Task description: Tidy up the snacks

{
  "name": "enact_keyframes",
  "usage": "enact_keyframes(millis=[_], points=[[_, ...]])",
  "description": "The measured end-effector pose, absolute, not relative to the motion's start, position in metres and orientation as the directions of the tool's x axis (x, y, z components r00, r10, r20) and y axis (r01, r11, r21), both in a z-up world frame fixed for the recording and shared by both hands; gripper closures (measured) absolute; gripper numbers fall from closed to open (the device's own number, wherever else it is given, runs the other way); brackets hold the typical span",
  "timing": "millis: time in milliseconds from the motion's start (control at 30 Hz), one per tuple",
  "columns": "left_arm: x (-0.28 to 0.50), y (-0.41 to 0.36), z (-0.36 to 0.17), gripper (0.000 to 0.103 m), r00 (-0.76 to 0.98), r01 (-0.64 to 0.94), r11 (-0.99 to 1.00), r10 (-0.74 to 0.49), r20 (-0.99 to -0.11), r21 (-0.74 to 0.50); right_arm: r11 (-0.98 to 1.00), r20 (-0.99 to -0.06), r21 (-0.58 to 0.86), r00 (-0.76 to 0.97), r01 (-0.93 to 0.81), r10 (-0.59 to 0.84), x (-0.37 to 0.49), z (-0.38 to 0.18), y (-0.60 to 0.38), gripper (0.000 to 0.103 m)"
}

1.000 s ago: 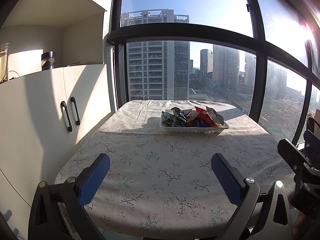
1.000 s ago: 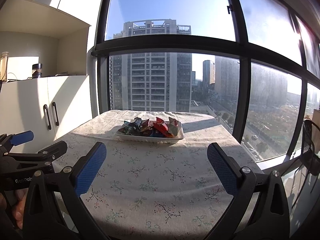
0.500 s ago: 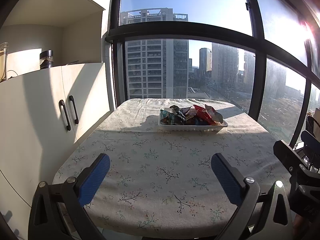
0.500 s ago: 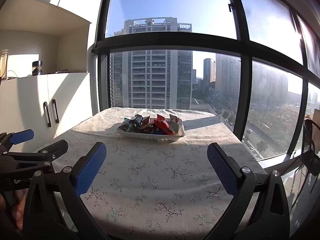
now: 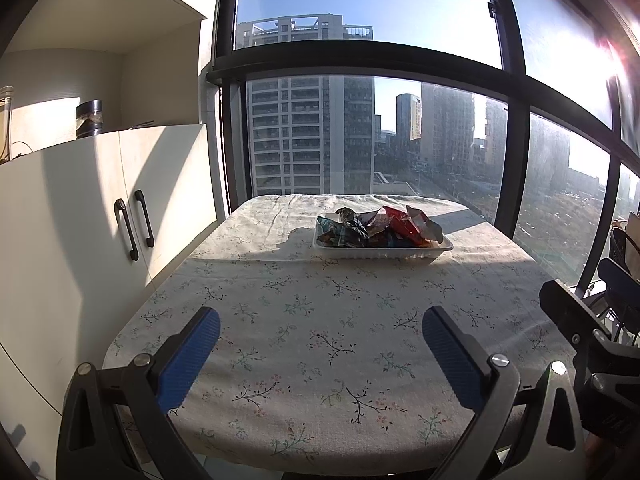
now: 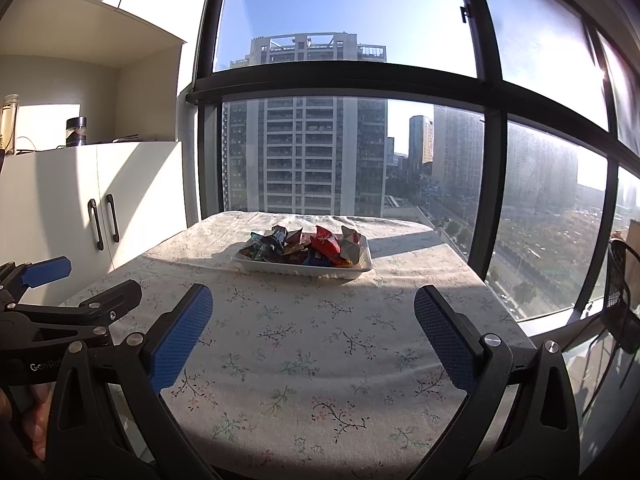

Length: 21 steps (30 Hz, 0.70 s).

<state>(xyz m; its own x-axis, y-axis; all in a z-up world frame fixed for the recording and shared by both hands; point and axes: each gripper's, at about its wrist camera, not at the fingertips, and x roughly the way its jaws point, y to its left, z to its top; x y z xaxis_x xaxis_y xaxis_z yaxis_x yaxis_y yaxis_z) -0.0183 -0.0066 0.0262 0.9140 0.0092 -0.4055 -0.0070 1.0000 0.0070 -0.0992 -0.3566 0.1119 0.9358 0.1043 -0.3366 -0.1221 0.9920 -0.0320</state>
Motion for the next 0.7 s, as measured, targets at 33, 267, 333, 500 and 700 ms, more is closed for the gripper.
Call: enact_keyframes(millis=[33,267,333,500,700], points=[[-0.0183,-0.0065,0.0261,0.0,0.914,-0.007,1.0,0.009,-0.406,0.006,0.992,-0.336,-0.032,0.936,-0.121,0.104,-0.0993,0.1118,-0.3565,0.001],[-0.0183,-0.0068,0.0257,0.0,0.914,-0.008,1.0,0.011,-0.406,0.007,0.992,-0.336,-0.033,0.936,-0.122,0.104,-0.0991,0.1115,-0.3563,0.001],[-0.0185,-0.007,0.0254,0.0,0.914,-0.007,1.0,0.009,-0.407,0.008,0.992,-0.337,-0.032,0.936,-0.122,0.104,-0.0991,0.1119,-0.3564,0.001],[-0.0185,-0.0073,0.0253,0.0,0.913,-0.007,1.0,0.01,-0.407,0.008,0.991,-0.34,-0.033,0.934,-0.127,0.108,-0.098,0.108,-0.357,0.001],[-0.0185,-0.0073,0.0254,0.0,0.913,-0.007,1.0,0.01,-0.407,0.008,0.991,-0.341,-0.033,0.934,-0.127,0.108,-0.098,0.1076,-0.3571,0.001]])
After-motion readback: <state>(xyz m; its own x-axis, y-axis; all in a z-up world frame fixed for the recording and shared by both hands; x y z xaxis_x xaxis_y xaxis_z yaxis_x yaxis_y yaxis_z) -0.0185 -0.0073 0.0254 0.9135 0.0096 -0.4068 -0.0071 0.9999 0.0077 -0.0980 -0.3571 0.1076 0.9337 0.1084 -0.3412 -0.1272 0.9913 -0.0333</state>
